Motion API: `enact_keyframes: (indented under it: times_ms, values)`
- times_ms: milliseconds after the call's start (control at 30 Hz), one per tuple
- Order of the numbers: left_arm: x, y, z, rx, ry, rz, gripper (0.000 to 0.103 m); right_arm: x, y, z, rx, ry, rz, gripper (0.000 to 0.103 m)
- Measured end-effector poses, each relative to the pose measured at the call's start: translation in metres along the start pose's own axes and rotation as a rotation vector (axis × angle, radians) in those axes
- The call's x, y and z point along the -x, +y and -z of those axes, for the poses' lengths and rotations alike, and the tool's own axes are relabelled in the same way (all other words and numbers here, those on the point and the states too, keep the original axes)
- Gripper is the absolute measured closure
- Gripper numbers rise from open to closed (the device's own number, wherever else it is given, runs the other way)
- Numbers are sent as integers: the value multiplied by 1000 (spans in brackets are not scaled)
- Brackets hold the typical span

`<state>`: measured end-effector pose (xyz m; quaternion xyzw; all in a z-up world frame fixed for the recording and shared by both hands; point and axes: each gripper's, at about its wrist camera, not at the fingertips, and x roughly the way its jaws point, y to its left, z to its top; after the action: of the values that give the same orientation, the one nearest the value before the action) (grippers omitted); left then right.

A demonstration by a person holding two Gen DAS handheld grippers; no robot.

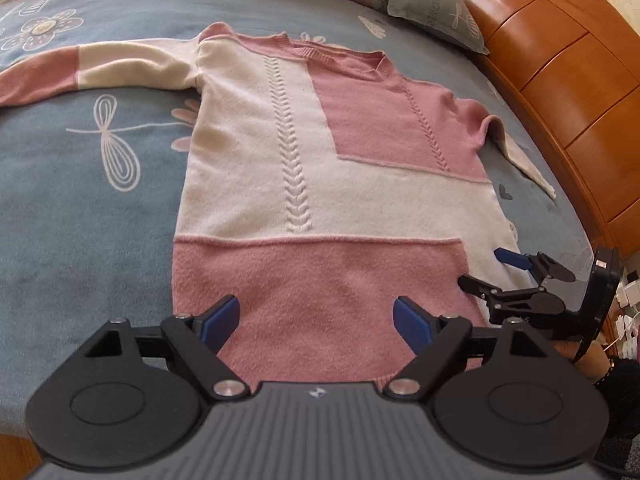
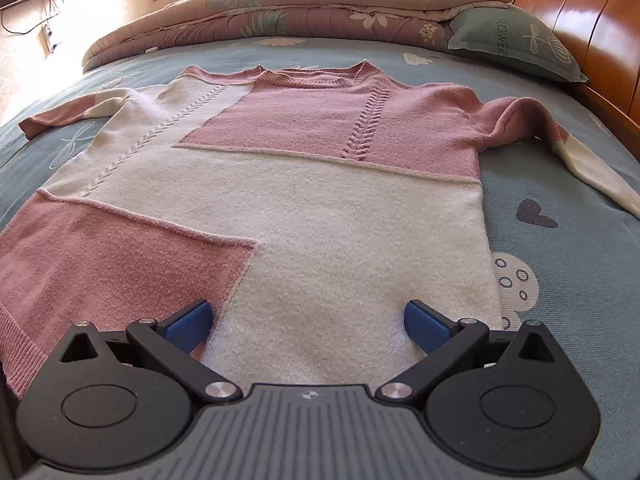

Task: Fold clothes
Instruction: 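Move the open left tool over the sweater toward the pink collar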

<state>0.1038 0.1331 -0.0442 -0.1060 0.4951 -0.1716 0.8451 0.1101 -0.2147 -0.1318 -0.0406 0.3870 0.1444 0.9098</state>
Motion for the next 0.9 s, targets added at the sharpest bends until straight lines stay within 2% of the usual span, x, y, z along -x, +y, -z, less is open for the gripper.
enact_keyframes:
  times_ms: [67, 167, 333, 400, 500, 633, 733, 900]
  values:
    - [-10, -6, -16, -10, -28, 14, 19, 0, 0, -1, 1, 8, 0, 0]
    - [-38, -12, -28, 6, -13, 49, 18, -1, 0, -2, 0, 15, 2, 0]
    - [-78, -9, -13, 28, 67, 11, 17, 1, 2, 1, -21, -12, 18, 0]
    - [-73, -3, -5, 33, 30, 50, 14, 3, 2, 4, -32, -32, 22, 0]
    - [-68, 8, 0, 69, 2, 99, 14, 4, 3, 10, -26, -71, 26, 0]
    - [-66, 12, -4, 124, 0, 112, 14, 4, 4, 10, -25, -80, 29, 0]
    - [-63, 3, -16, 108, 9, 98, 14, 5, 1, 6, -30, -64, 16, 0]
    - [-61, -14, -56, 41, -42, 121, 14, 6, -12, -13, -75, -61, -55, 0]
